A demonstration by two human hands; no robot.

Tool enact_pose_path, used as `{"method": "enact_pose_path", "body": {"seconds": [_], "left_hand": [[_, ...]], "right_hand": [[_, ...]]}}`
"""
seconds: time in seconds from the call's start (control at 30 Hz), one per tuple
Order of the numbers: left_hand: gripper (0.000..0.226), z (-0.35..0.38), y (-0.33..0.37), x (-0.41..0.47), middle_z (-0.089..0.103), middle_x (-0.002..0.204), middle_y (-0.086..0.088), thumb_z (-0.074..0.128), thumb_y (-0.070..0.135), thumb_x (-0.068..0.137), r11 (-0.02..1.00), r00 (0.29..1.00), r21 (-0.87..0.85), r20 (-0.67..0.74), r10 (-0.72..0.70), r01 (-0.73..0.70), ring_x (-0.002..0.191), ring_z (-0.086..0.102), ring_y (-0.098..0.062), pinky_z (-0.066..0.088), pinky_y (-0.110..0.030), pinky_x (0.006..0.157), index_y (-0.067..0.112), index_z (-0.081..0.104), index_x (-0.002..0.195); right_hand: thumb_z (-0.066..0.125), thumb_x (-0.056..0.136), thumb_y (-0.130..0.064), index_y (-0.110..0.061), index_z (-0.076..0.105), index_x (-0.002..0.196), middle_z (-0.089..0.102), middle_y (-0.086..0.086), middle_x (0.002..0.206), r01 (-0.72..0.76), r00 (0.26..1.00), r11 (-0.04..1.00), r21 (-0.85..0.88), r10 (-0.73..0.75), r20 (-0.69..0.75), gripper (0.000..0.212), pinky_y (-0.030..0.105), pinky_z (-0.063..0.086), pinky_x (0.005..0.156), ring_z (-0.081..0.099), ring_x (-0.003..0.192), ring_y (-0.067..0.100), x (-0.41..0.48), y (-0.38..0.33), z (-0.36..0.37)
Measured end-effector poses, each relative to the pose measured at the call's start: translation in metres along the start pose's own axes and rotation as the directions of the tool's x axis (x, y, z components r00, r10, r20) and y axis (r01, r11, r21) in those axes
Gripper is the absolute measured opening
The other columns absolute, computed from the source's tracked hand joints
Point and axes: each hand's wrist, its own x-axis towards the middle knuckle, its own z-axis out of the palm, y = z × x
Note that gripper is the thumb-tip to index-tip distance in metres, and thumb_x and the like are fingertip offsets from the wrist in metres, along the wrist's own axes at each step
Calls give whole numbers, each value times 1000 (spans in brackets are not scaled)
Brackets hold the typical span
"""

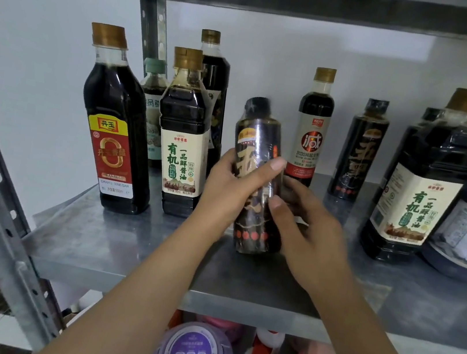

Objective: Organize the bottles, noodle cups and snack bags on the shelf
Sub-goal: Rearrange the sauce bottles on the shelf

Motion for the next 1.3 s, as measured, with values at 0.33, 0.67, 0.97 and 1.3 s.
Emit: {"method": "enact_pose_path", "body": {"seconds": [0.33, 0.67, 0.97, 1.3], "left_hand": [[35, 3, -1, 2, 74, 107, -8, 67, 24, 90, 981, 990, -192, 139, 25, 2, 102, 71, -21, 56, -38, 95, 11, 63, 122], [49, -3, -6, 9, 71, 117, -18, 81, 34, 78, 988, 1000, -152, 7, -22, 23, 111, 67, -35, 51, -55, 101, 10, 68, 119], [45, -3, -8, 11, 70, 116, -19, 72, 35, 79, 990, 999, -137, -15, -36, 33, 109, 67, -35, 51, -56, 101, 9, 68, 117], [47, -4, -9, 13, 71, 112, -15, 70, 36, 80, 994, 1000, -108, -2, -8, 8, 104, 68, -29, 52, -52, 101, 8, 67, 118]], "right_hand": [[69, 91, -27, -63, 31, 129, 56, -35, 118, -66, 991, 998, 9, 65, 119, 65, 15, 42, 98, 53, 115, -13, 3, 7, -1], [63, 91, -41, -68, 33, 119, 55, -40, 107, -42, 996, 998, -44, 45, 74, 49, 3, 41, 82, 53, 103, -22, 3, 2, 0], [62, 92, -37, -50, 43, 136, 65, -25, 114, -34, 996, 999, 16, 33, 82, 50, 16, 48, 91, 60, 107, -10, 4, 8, 0], [62, 95, -33, -51, 39, 132, 61, -30, 107, -18, 996, 1000, 15, 17, 91, 47, 2, 46, 78, 57, 100, -19, 4, 9, -1]]}}
